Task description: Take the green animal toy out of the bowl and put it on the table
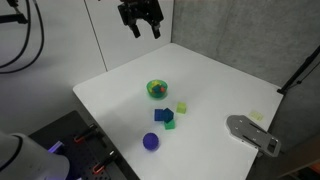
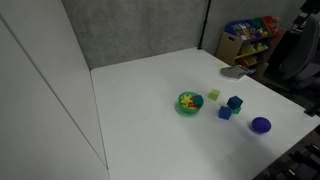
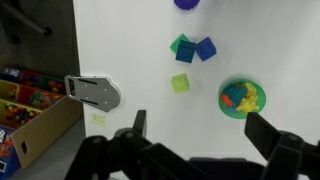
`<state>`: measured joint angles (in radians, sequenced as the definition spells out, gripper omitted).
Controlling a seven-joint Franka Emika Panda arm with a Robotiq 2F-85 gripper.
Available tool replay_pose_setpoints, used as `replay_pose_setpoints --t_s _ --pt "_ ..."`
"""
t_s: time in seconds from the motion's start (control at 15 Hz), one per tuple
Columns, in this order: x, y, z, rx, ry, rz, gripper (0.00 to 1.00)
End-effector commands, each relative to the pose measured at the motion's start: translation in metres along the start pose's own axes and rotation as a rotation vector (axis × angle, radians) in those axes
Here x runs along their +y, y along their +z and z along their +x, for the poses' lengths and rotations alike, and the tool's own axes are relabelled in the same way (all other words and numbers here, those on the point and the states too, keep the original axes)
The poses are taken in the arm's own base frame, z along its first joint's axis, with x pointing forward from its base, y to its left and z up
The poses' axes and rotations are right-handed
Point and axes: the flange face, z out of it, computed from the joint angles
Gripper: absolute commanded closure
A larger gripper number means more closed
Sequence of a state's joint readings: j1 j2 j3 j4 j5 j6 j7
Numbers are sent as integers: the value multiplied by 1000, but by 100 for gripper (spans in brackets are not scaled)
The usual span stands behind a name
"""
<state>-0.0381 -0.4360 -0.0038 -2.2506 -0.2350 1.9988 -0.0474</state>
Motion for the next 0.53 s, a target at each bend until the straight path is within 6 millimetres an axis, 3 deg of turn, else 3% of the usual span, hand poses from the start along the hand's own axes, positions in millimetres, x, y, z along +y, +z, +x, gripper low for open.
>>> replay_pose_setpoints --t_s 0.0,0.47 --pt "-20 12 41 -28 -14 72 0" --pt "-50 74 99 -116 -2 234 0"
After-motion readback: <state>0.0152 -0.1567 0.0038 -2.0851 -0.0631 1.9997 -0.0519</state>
